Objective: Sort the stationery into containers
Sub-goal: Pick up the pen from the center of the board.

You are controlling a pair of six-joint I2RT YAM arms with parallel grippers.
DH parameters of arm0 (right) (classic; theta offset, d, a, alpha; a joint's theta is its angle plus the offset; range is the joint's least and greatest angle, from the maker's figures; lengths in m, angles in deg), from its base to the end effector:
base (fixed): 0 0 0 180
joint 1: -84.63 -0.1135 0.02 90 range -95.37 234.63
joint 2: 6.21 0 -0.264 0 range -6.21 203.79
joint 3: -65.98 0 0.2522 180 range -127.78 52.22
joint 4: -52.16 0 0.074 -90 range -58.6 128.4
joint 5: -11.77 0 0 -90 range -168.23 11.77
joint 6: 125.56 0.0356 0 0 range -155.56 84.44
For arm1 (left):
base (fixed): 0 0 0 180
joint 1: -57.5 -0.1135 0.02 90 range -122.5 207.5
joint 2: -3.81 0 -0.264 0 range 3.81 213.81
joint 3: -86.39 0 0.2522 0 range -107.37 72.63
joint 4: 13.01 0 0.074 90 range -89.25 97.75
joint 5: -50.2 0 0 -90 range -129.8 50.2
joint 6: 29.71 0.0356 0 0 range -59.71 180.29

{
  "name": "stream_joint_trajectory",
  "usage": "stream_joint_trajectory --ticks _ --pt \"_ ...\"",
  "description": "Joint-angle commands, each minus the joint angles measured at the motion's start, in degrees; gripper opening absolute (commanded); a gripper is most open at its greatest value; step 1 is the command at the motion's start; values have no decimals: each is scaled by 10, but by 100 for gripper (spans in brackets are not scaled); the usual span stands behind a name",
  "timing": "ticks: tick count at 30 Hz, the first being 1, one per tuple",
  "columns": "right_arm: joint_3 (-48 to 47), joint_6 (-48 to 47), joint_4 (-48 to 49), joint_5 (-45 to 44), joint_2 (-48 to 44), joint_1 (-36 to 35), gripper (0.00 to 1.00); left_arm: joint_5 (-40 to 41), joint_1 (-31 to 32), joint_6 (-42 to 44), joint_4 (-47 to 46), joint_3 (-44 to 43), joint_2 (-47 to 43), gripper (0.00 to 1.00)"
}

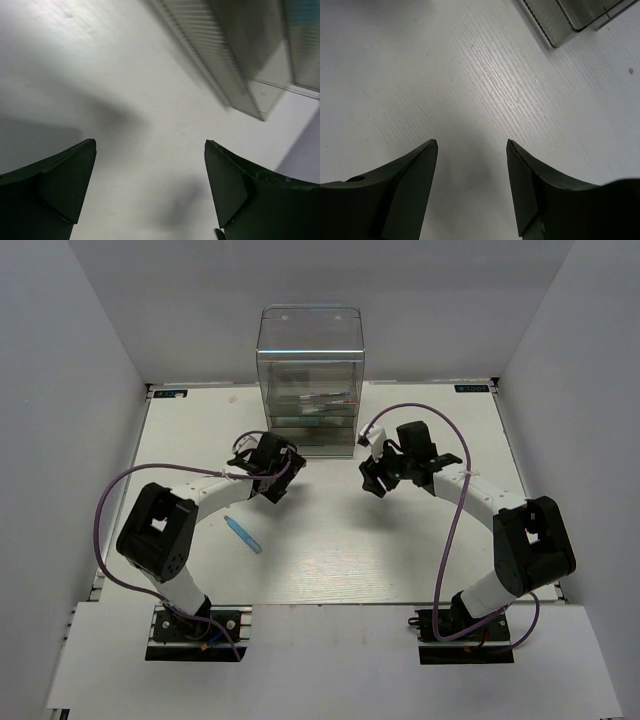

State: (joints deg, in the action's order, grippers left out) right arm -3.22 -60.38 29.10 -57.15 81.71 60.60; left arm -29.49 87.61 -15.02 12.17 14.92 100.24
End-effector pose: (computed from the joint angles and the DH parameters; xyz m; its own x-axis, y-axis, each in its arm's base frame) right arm 0.2955 0.1458 0.2249 -0.2900 -0.5581 -0.7774 -0.8226 0.5605 -0.0955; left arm 0.3043 -0.1691 0.1857 -0.5498 -0.7813 -0.2954 -0.5423 0.6029 -0.5851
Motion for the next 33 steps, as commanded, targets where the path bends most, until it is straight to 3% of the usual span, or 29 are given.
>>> stream_joint_trajectory --ticks 1,5,11,14,15,16,18,22,24,25,26,29,33 --pt "-5 3 13 10 0 -3 64 45 1 -29 156 -12 -42 99" --pt "-4 4 17 8 2 -5 65 88 1 -96 338 -59 -56 97" --pt "2 7 18 7 8 -8 65 125 -4 -101 422 -79 -78 82" --pt "3 9 24 5 8 -12 65 112 -9 -107 453 -55 -78 64" --pt "4 11 24 5 10 -12 65 104 -9 -107 453 -46 -78 52" --pt "5 10 24 3 9 -13 65 98 -9 -107 453 -27 -84 31" --pt "6 10 24 0 8 -13 65 93 -9 -107 447 -7 -99 19" --pt "9 11 26 -1 8 -13 65 106 -9 -113 464 -6 -105 20" --pt "9 13 26 -1 10 -15 65 111 -9 -113 482 -12 -96 26" --pt "8 14 26 -1 9 -14 65 111 -9 -113 488 -12 -96 36" --pt "9 14 27 1 10 -15 65 111 -9 -113 493 -12 -81 40" --pt "8 14 28 -3 10 -16 65 105 -9 -113 493 -12 -75 41" --pt "10 14 26 -5 9 -17 65 100 -9 -113 487 1 -69 55"
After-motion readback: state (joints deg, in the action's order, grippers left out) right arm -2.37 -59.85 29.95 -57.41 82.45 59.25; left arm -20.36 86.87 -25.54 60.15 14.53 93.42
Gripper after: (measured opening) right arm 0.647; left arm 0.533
